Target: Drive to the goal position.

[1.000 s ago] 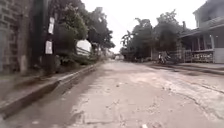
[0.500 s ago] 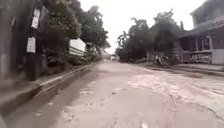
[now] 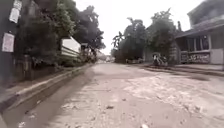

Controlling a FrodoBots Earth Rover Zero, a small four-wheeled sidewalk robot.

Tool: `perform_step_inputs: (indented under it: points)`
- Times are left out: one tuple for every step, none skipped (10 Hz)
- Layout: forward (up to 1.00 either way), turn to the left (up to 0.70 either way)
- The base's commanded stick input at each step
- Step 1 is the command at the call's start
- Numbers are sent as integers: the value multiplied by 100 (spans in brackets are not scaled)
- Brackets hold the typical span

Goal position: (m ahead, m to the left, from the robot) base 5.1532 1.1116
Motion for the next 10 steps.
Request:
perform_step_inputs:
  points:
    - [100, 0]
    - [100, 0]
    - [100, 0]
    - [100, 0]
    - [100, 0]
    - [100, 0]
    - [100, 0]
    - [100, 0]
    - [100, 0]
    - [100, 0]
